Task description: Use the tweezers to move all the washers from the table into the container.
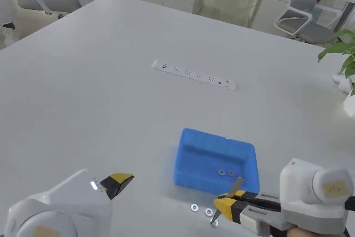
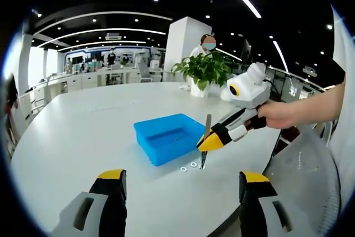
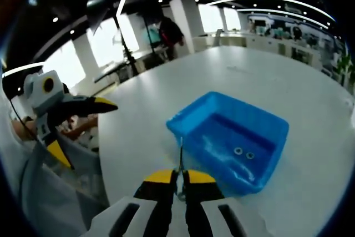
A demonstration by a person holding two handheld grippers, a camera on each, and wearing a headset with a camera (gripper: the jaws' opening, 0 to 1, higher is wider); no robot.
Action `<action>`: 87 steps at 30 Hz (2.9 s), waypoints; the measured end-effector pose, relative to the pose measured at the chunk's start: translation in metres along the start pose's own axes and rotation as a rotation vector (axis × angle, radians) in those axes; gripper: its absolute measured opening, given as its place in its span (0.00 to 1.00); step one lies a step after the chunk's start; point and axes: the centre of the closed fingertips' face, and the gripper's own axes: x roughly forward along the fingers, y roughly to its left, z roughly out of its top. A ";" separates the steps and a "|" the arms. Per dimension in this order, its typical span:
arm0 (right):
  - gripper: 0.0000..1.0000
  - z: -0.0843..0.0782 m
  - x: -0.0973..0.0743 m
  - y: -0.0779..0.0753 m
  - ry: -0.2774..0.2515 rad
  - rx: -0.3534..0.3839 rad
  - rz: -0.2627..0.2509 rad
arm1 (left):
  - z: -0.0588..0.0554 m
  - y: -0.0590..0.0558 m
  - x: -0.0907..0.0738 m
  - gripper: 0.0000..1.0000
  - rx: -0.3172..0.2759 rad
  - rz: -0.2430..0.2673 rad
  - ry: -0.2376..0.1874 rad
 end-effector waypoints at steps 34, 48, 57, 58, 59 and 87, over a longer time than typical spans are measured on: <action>0.03 0.003 -0.006 0.000 -0.030 -0.071 -0.025 | -0.003 -0.001 0.001 0.84 0.017 -0.004 0.021; 0.03 0.030 -0.030 -0.002 -0.110 -0.029 -0.046 | -0.001 -0.001 0.001 0.84 0.013 -0.006 0.011; 0.03 0.055 -0.038 -0.004 -0.146 -0.047 -0.056 | 0.000 -0.001 0.001 0.84 0.013 -0.008 0.008; 0.03 0.057 -0.038 -0.004 -0.149 -0.048 -0.055 | 0.000 -0.001 0.001 0.84 0.013 -0.008 0.008; 0.03 0.060 -0.038 -0.004 -0.152 -0.050 -0.055 | 0.000 -0.001 0.001 0.84 0.014 -0.008 0.008; 0.03 0.092 -0.019 -0.034 -0.150 -0.083 -0.061 | 0.001 -0.001 0.000 0.84 0.003 -0.007 -0.003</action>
